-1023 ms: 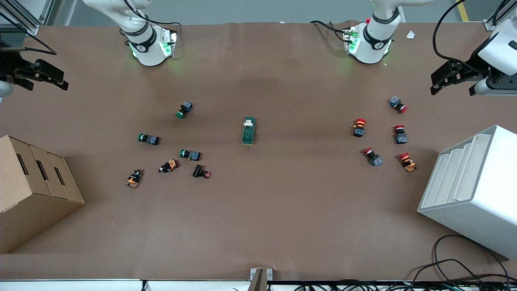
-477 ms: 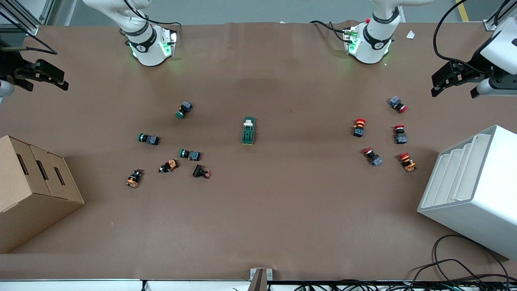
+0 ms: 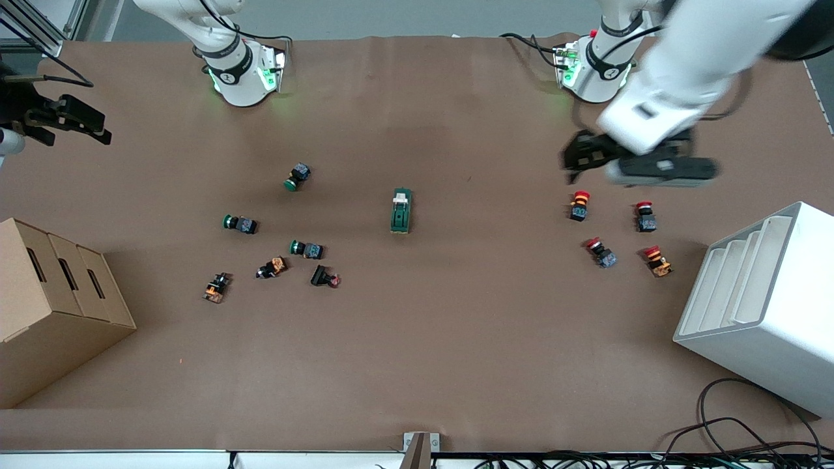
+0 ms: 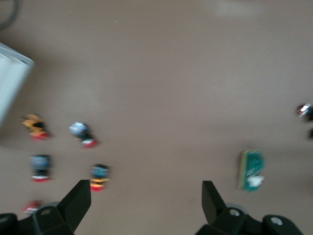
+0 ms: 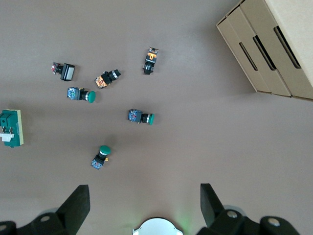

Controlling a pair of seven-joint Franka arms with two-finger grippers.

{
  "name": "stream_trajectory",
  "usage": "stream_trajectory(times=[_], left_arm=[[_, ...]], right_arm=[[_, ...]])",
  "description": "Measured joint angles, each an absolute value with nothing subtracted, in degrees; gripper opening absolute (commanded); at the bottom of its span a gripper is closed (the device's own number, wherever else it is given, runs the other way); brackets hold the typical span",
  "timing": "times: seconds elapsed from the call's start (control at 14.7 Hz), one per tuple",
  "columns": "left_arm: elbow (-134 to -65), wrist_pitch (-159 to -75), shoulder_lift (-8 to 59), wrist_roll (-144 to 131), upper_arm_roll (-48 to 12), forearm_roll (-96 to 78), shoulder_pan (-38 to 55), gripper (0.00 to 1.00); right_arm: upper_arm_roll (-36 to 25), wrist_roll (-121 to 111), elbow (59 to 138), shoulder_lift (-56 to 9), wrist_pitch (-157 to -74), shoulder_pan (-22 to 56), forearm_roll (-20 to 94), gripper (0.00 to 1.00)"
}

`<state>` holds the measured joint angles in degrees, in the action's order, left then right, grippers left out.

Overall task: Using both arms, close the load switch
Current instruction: 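Move the left gripper over the green knife switch base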

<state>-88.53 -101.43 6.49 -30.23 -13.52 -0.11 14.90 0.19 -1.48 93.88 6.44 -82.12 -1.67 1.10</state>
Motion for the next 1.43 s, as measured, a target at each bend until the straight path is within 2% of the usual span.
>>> stream_trajectory(times=[0.61,0.95,1.16,1.43], left_arm=[[-88.9,-116.7,22.3,-71.0,-14.5,15.2,36.5,1.00],[-93.3,-123.4,26.2,-87.2,-14.6,26.8,43.9,1.00],[-96.2,-124.2,28.1,-96.9,-14.7,34.1,48.1,1.00],[-97.6,-124.3,34.7,-114.5,-14.7,46.3,54.4,1.00]], right_arm=[[0.0,-1.5,93.6,5.7,-82.2,-1.7,1.1,1.00],[-0.1,-1.5,93.4,-2.0,-83.1,-1.7,1.1,1.00],[-0.1,-1.8,91.5,-7.3,-83.8,-1.7,1.0,1.00],[0.4,5.6,90.4,-9.6,-85.4,1.5,3.4,1.00]])
